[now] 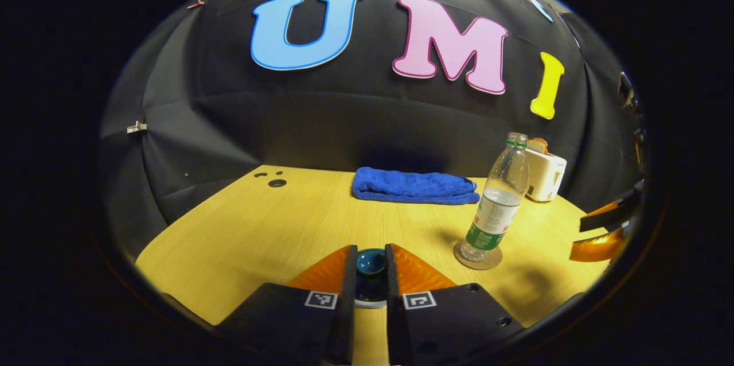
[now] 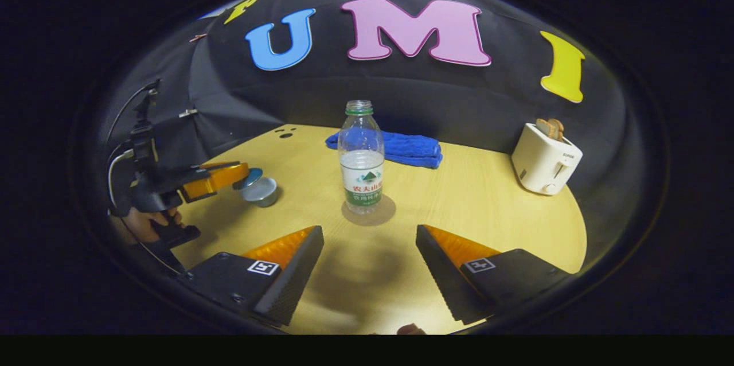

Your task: Open the teacup lid with one hand, grasp the water bottle and pour water into the teacup with the other hand; after pouring, place the water bottle on the coaster and then close the teacup lid.

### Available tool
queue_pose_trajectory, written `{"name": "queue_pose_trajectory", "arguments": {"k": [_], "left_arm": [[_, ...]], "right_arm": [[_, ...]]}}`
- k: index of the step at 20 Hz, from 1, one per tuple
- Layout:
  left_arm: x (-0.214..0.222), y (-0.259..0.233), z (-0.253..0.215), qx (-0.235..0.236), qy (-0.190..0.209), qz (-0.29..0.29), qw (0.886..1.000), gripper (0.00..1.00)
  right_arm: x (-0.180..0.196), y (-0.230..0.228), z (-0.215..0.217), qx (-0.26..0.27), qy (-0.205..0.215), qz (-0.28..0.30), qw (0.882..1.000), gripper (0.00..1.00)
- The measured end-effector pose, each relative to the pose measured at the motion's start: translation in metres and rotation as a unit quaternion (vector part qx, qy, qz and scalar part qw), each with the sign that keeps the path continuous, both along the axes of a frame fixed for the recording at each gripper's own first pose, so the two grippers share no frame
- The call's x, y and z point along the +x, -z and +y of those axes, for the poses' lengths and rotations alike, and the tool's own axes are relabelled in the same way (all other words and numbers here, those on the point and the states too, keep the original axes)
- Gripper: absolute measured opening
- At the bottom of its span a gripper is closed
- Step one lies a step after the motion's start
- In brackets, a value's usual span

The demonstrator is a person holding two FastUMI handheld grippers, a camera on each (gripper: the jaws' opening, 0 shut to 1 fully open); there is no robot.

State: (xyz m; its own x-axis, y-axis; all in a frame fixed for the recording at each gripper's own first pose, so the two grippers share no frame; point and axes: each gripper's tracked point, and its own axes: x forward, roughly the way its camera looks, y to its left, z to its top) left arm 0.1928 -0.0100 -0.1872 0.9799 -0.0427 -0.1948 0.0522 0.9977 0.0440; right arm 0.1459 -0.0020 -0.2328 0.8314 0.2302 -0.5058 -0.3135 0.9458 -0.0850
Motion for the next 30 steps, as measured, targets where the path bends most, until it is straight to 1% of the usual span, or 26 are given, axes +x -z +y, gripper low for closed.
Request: {"name": "queue_pose_trajectory", "arguments": {"k": [2, 6, 7, 8, 11, 12, 13, 15, 16, 18, 19, 20, 21, 22, 23, 25, 28, 30], "left_arm": [[0.006, 0.008, -0.001, 0.005, 0.003, 0.004, 1.000, 0.27], [0.011, 0.022, -0.004, 0.020, 0.008, 0.014, 1.000, 0.27], [0.011, 0.025, -0.004, 0.023, 0.010, 0.016, 1.000, 0.27], [0.010, 0.027, -0.004, 0.026, 0.011, 0.018, 0.999, 0.27], [0.010, 0.030, -0.002, 0.033, 0.006, 0.017, 0.999, 0.29], [0.010, 0.030, -0.001, 0.031, 0.005, 0.017, 0.999, 0.27], [0.010, 0.031, -0.001, 0.028, 0.006, 0.019, 0.999, 0.34], [0.008, 0.029, 0.000, 0.029, 0.005, 0.017, 0.999, 0.33], [0.006, 0.024, -0.001, 0.029, 0.005, 0.011, 0.999, 0.39], [0.000, 0.011, -0.001, 0.029, 0.007, -0.002, 1.000, 0.56], [-0.006, 0.006, -0.001, 0.028, 0.007, -0.004, 1.000, 0.59], [-0.014, -0.003, 0.001, 0.028, 0.006, -0.008, 1.000, 0.75], [-0.023, -0.013, 0.001, 0.030, 0.006, -0.012, 0.999, 0.75], [-0.032, -0.024, 0.002, 0.033, 0.006, -0.017, 0.999, 0.84], [-0.043, -0.036, 0.001, 0.035, 0.007, -0.021, 0.999, 0.89], [-0.066, -0.063, 0.000, 0.042, 0.010, -0.032, 0.999, 0.94], [-0.101, -0.105, -0.002, 0.043, 0.002, -0.054, 0.998, 0.94], [-0.123, -0.134, -0.003, 0.034, -0.010, -0.073, 0.997, 0.94]], "right_arm": [[-0.007, -0.003, 0.004, 0.014, 0.001, 0.007, 1.000, 1.00], [-0.004, -0.006, 0.007, 0.050, 0.018, 0.008, 0.999, 1.00], [-0.001, -0.005, 0.004, 0.049, 0.024, 0.006, 0.998, 0.95], [0.001, -0.001, 0.001, 0.046, 0.029, 0.008, 0.999, 1.00], [0.007, -0.003, -0.002, 0.051, 0.039, 0.007, 0.998, 0.99], [0.006, -0.003, -0.002, 0.054, 0.040, 0.005, 0.998, 0.99], [0.006, -0.004, -0.003, 0.054, 0.042, 0.006, 0.998, 0.99], [0.004, -0.002, -0.003, 0.052, 0.041, 0.008, 0.998, 0.99], [0.002, -0.002, -0.003, 0.050, 0.041, 0.008, 0.998, 0.99], [0.000, -0.007, -0.004, 0.046, 0.042, 0.004, 0.998, 0.99], [-0.001, -0.011, -0.004, 0.048, 0.045, 0.001, 0.998, 0.99], [-0.003, -0.017, -0.003, 0.051, 0.047, -0.002, 0.998, 0.99], [-0.004, -0.025, -0.002, 0.056, 0.050, -0.007, 0.997, 0.99], [-0.006, -0.035, -0.002, 0.058, 0.053, -0.014, 0.997, 1.00], [-0.008, -0.044, -0.002, 0.059, 0.056, -0.020, 0.997, 1.00], [-0.015, -0.065, -0.003, 0.060, 0.063, -0.037, 0.995, 0.99], [-0.029, -0.100, -0.003, 0.064, 0.073, -0.065, 0.993, 0.99], [-0.039, -0.126, -0.003, 0.062, 0.075, -0.098, 0.990, 0.99]]}}
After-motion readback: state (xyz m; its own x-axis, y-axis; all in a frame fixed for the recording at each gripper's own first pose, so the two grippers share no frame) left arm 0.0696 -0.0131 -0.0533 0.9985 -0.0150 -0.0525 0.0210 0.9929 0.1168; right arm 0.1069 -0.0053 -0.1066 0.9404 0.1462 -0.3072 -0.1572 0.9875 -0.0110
